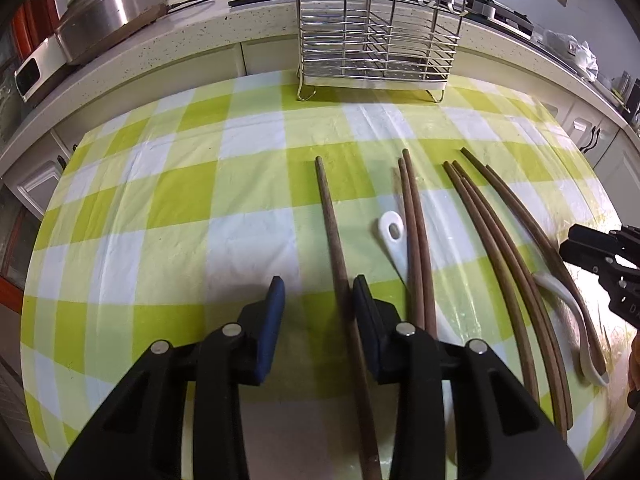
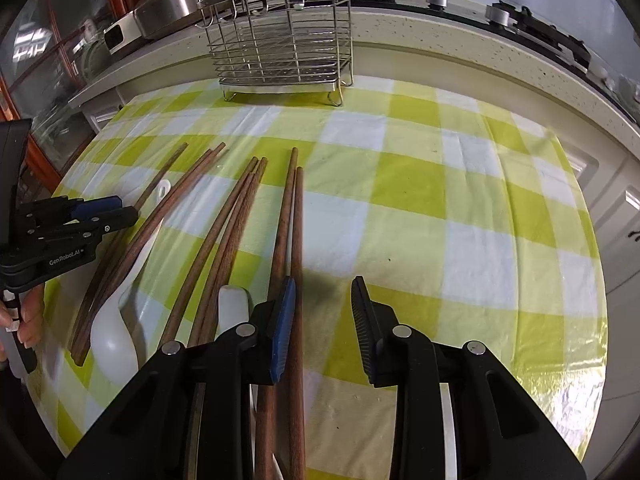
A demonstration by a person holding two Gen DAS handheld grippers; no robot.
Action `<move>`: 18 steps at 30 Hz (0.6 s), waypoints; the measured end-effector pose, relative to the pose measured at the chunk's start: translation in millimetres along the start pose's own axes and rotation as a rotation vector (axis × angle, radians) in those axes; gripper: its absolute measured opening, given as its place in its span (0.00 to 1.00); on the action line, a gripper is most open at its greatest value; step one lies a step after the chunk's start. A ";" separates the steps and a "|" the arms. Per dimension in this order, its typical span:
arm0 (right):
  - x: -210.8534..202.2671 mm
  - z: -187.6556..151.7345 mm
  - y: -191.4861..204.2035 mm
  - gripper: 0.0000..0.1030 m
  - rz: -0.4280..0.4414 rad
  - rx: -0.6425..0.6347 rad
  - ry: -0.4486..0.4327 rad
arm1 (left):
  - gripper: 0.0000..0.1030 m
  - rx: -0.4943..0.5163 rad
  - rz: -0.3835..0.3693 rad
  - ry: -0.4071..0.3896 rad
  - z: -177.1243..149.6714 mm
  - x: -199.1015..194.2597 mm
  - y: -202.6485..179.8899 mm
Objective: Organize utensils
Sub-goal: 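Close the right tool on one chopstick while the left tool closes on another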
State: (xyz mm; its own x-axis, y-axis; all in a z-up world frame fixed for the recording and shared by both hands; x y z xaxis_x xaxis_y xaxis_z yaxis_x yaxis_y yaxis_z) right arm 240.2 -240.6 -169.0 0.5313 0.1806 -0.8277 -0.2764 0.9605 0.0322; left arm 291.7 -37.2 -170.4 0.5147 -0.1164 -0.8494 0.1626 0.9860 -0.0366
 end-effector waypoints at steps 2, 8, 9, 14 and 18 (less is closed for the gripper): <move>4.0 2.5 0.7 0.29 -0.001 -0.008 0.011 | 0.33 -0.005 -0.002 0.000 1.7 0.9 0.6; 12.5 6.8 6.8 0.28 0.004 -0.041 0.042 | 0.33 -0.004 -0.004 0.000 5.2 2.8 0.7; 13.3 7.8 8.2 0.28 -0.001 -0.051 0.045 | 0.33 -0.006 -0.007 0.000 5.8 2.9 1.1; 18.4 14.3 11.1 0.28 -0.008 -0.068 0.053 | 0.34 -0.008 -0.002 -0.002 9.6 5.4 1.9; 20.6 17.0 12.5 0.28 -0.018 -0.079 0.074 | 0.34 -0.011 0.000 -0.002 10.5 6.3 1.8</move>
State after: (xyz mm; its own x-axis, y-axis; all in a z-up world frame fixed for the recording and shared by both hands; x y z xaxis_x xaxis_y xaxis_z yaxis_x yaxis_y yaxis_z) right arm 261.3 -221.3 -176.1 0.4767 0.1443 -0.8672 -0.3309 0.9433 -0.0249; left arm 304.1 -37.4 -170.4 0.5163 -0.1170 -0.8484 0.1538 0.9872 -0.0426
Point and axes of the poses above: each gripper's, at about its wrist camera, not at the fingertips, and x roughly the way its jaws point, y to its left, z to its top, the point moved 7 cm from there along x, roughly the way its jaws point, and after that the axes turned 6 degrees about -x, right-handed, at the moved point
